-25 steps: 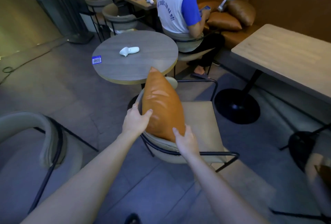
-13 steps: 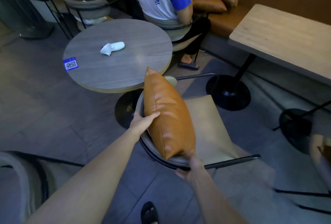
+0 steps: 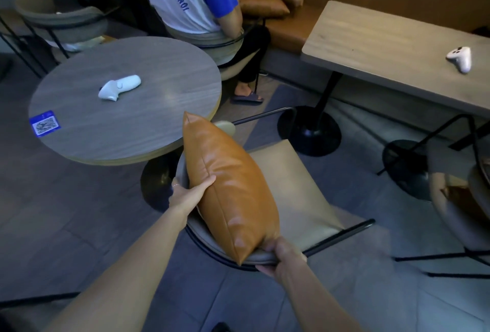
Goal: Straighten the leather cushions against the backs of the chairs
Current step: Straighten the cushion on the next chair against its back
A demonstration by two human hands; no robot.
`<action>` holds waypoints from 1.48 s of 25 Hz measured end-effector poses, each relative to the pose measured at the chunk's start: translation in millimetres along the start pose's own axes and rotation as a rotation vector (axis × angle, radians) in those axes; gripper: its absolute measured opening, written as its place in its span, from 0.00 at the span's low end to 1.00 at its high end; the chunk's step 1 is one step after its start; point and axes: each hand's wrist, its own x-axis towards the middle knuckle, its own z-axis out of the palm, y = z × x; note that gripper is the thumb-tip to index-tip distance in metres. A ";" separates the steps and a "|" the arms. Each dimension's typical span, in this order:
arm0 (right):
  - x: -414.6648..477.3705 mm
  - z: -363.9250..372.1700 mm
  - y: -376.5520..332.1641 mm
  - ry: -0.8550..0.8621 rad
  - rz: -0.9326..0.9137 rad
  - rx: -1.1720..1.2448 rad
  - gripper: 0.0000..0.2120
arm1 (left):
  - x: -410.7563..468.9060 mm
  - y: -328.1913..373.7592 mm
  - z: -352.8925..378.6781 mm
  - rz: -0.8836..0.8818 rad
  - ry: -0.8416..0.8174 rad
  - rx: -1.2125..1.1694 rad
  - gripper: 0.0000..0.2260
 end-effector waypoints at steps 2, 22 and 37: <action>-13.5 -4.6 2.3 0.036 -0.050 0.044 0.33 | 0.5 -2.6 0.0 0.007 -0.007 0.011 0.72; 22.1 -133.9 -108.5 0.004 -0.312 -0.104 0.20 | -58.3 10.8 93.0 -0.099 -0.292 -0.142 0.37; 104.1 -206.1 -261.3 0.062 -0.669 0.010 0.35 | -41.8 65.5 264.5 -0.181 -0.349 -0.260 0.46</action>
